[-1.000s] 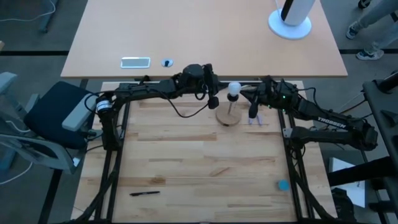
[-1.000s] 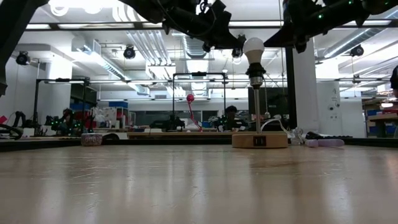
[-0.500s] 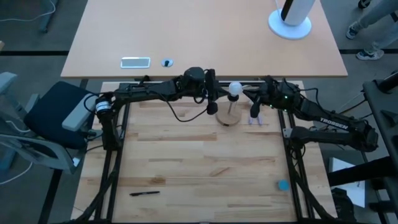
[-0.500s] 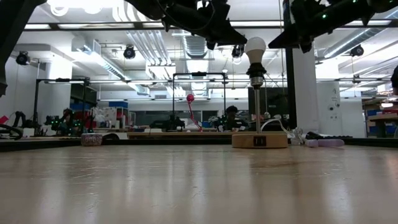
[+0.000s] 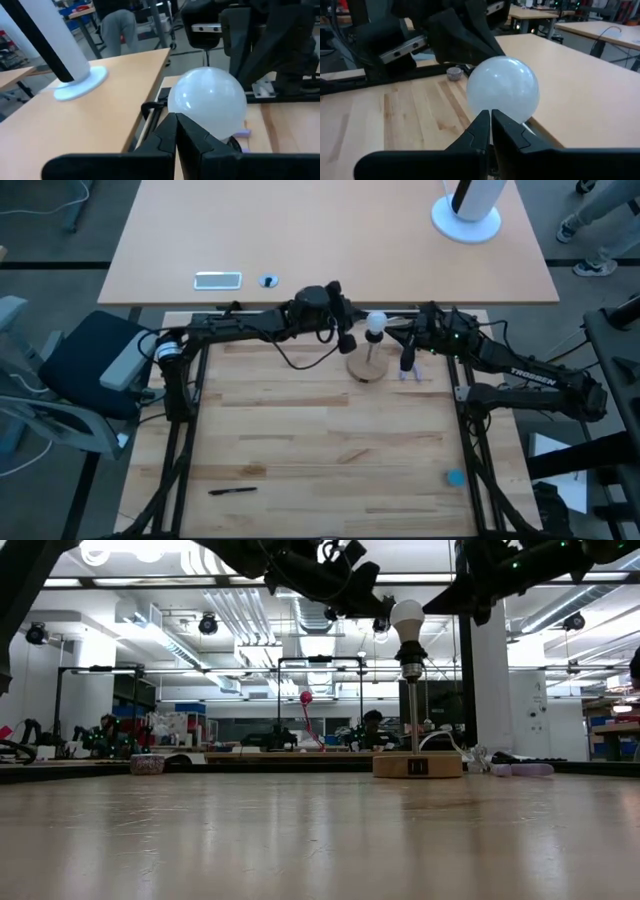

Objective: Screw lightbulb
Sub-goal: Remove the lightbulb from the lamp

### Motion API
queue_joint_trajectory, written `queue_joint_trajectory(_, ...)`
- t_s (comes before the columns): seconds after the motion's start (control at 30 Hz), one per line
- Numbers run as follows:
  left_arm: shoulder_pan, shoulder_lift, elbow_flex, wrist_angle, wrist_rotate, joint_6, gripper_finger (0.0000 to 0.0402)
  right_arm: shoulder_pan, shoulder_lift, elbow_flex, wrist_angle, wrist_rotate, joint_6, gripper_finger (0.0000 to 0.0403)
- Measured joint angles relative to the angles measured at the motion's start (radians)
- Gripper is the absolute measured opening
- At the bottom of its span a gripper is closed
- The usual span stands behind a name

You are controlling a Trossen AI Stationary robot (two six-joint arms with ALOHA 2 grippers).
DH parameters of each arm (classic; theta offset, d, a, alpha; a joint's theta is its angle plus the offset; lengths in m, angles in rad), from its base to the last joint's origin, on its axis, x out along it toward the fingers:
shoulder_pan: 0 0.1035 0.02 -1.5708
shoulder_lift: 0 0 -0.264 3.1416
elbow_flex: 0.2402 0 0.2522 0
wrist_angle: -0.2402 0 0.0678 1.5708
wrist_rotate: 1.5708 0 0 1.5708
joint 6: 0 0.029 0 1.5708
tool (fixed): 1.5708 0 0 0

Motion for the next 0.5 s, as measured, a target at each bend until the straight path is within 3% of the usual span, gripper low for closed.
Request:
queue_joint_trajectory(0.27,0.004,0.0,0.0,-0.016,0.093,-0.005,0.0,0.0,0.014,0.0,0.013,0.032,0.001,0.0013)
queue_joint_trajectory(0.5,-0.005,-0.003,0.0,-0.027,0.196,-0.005,0.0,-0.002,-0.012,0.0,-0.004,0.122,0.004,0.0013)
